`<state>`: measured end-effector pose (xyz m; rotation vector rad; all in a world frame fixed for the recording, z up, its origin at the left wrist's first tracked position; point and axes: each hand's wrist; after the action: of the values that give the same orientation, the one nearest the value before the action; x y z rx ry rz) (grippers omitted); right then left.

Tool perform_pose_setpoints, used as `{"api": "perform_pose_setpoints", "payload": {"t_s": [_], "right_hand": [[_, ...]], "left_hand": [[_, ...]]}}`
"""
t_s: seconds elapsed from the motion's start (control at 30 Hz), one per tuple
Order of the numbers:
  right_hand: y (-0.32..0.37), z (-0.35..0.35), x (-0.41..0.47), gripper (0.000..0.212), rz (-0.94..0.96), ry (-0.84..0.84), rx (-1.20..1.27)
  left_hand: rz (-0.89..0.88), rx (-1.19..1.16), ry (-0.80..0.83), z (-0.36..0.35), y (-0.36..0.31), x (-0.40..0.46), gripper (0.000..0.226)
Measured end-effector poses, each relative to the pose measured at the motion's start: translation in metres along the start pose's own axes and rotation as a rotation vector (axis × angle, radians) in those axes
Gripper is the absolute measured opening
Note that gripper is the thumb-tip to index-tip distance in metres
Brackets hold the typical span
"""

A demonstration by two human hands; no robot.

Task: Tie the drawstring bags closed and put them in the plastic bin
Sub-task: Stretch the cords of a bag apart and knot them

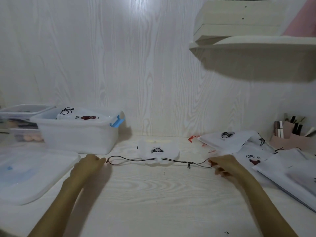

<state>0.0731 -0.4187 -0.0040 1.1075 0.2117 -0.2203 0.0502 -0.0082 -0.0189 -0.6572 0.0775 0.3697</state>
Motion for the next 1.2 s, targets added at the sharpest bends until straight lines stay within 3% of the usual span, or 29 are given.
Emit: {"api": "perform_pose_setpoints", "payload": {"t_s": [0.03,0.1,0.17,0.23,0.27,0.33,0.4,0.5,0.6,0.77,0.87,1.0,1.13,1.2], "right_hand": [[0.006,0.002,-0.001,0.02,-0.041,-0.004,-0.288],[0.017,-0.002,-0.005,0.021,-0.025,-0.021,-0.737],[0.029,-0.018,-0.012,0.022,0.125,-0.052,-0.836],[0.039,-0.047,-0.019,0.035,0.289,-0.013,-0.774],[0.042,-0.062,-0.02,0.041,0.309,0.011,-0.786],[0.044,-0.088,-0.018,0.045,0.308,0.02,-0.836],[0.042,-0.103,-0.015,0.032,0.354,0.028,-0.787],[0.05,-0.108,-0.012,0.025,0.41,0.095,-0.607],[0.066,-0.105,-0.009,0.028,0.467,0.21,-0.417],[0.095,-0.105,0.008,0.021,0.572,0.099,-0.314],[0.116,-0.108,0.024,0.019,0.615,0.049,-0.206],[0.137,-0.112,0.043,0.022,0.618,-0.002,-0.18],[0.153,-0.109,0.055,0.021,0.733,-0.047,-0.187],[0.156,-0.107,0.06,0.023,0.812,0.069,-0.112]], "left_hand": [[0.008,0.158,-0.057,0.005,-0.004,-0.004,0.025],[-0.087,0.18,-0.211,0.004,-0.022,-0.017,0.027],[-0.208,-0.054,-0.05,-0.012,-0.047,-0.031,0.037],[-0.209,-0.254,0.256,-0.042,-0.068,-0.044,0.048],[-0.207,-0.299,0.318,-0.056,-0.073,-0.046,0.053],[-0.218,-0.375,0.261,-0.078,-0.078,-0.042,0.057],[-0.21,-0.517,0.163,-0.086,-0.078,-0.036,0.053],[-0.179,-0.792,0.061,-0.085,-0.077,-0.026,0.033],[-0.198,-0.887,-0.089,-0.078,-0.074,-0.016,0.022],[-0.355,-1.136,-0.277,-0.059,-0.099,-0.001,0.011],[-0.402,-1.341,-0.285,-0.041,-0.125,0.017,0.014],[-0.239,-1.545,-0.262,-0.017,-0.152,0.049,0.02],[-0.284,-1.524,-0.272,-0.008,-0.166,0.069,0.017],[-0.324,-1.537,-0.247,-0.008,-0.166,0.079,0.014]]}}
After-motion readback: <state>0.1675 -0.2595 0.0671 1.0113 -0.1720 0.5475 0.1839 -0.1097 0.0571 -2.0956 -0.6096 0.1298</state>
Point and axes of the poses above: each hand's wrist, its own x-axis towards the middle knuckle, its own z-axis out of the back of the hand, y = z × x, and after that the axes turned 11 degrees about y, right-handed
